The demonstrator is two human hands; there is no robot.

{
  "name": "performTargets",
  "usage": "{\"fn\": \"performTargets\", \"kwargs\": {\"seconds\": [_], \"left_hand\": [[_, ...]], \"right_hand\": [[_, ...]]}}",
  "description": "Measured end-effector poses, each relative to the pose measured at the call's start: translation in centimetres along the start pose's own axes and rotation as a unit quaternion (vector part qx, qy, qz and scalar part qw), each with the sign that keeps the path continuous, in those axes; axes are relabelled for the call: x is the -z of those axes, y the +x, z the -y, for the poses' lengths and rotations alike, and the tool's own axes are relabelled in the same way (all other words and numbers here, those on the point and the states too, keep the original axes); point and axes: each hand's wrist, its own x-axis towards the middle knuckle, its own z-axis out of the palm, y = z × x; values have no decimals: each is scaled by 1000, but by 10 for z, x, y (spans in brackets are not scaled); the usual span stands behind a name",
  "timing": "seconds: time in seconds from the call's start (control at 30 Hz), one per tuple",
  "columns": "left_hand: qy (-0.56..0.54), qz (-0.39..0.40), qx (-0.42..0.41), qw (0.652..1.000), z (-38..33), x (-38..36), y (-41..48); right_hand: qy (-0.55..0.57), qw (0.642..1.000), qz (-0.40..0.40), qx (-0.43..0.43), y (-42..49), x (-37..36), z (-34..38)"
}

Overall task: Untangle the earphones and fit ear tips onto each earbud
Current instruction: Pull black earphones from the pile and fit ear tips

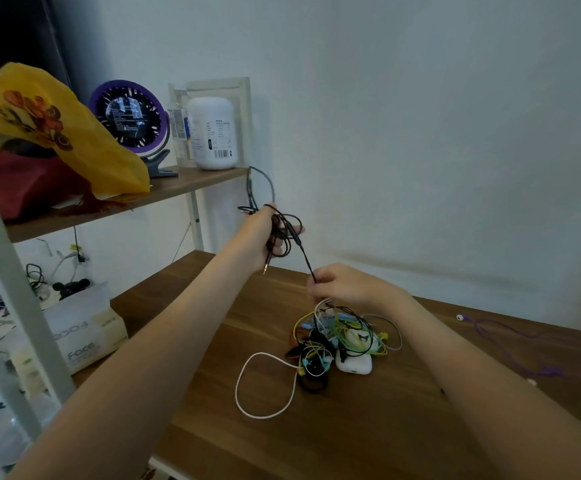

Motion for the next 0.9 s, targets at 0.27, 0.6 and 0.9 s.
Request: {"fn": "performTargets", "kwargs": {"seconds": [0.27, 0.6, 0.9], "left_hand": [[-174, -47, -36, 983, -20, 20, -12], [19, -8, 38, 999, 2, 19, -17], [112, 27, 20, 993, 15, -9, -15]], "right_hand": [[-115, 986, 2, -118, -3, 0, -22], [-57, 975, -216, -4, -2, 31, 22], [176, 965, -194, 15, 0, 46, 55]]}}
